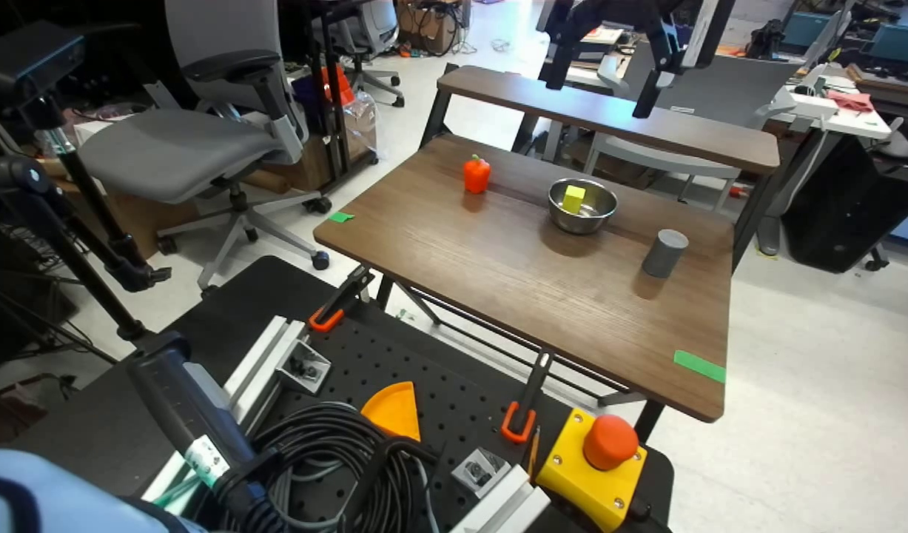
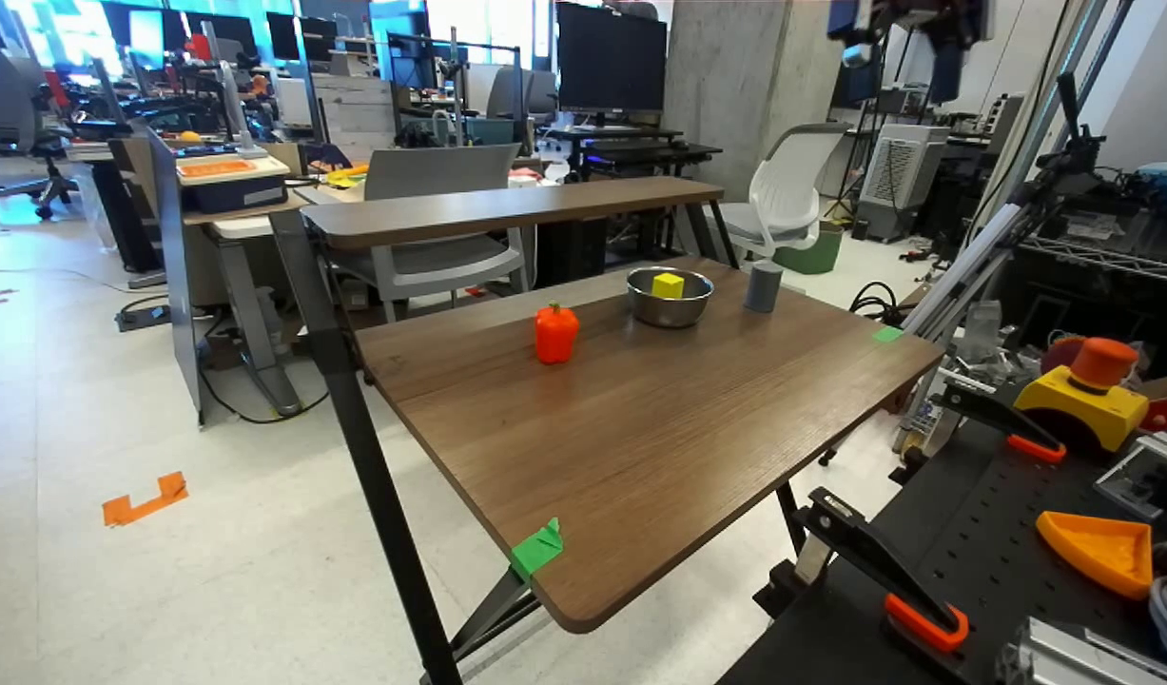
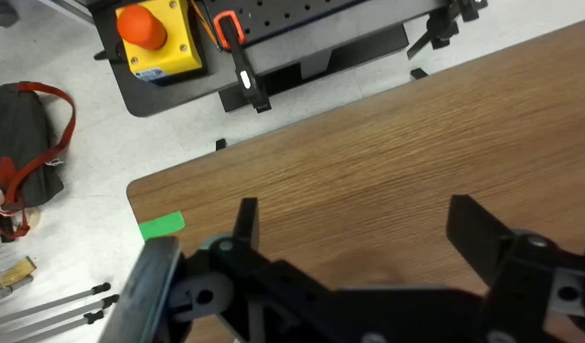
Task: Take the yellow block out of the silver bowl and place it on the left side of the table
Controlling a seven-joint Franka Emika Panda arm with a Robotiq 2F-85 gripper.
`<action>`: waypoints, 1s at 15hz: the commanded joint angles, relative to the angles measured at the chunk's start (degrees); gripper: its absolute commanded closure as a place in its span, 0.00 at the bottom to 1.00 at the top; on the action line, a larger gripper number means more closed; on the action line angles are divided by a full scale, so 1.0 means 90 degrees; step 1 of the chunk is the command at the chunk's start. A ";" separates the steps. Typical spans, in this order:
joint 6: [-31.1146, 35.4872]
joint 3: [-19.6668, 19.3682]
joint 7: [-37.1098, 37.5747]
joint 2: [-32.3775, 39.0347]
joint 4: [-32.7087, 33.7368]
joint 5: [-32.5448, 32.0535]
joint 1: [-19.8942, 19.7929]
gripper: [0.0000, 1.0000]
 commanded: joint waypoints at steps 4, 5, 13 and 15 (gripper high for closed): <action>0.0756 -0.0054 0.1189 0.2586 0.2260 -0.0948 0.0477 0.00; 0.0823 -0.0096 0.1304 0.2895 0.2566 -0.1016 0.0547 0.00; 0.0654 -0.0127 0.1464 0.4664 0.4626 -0.0601 0.0637 0.00; 0.0585 -0.0119 0.1448 0.4991 0.4976 -0.0580 0.0676 0.00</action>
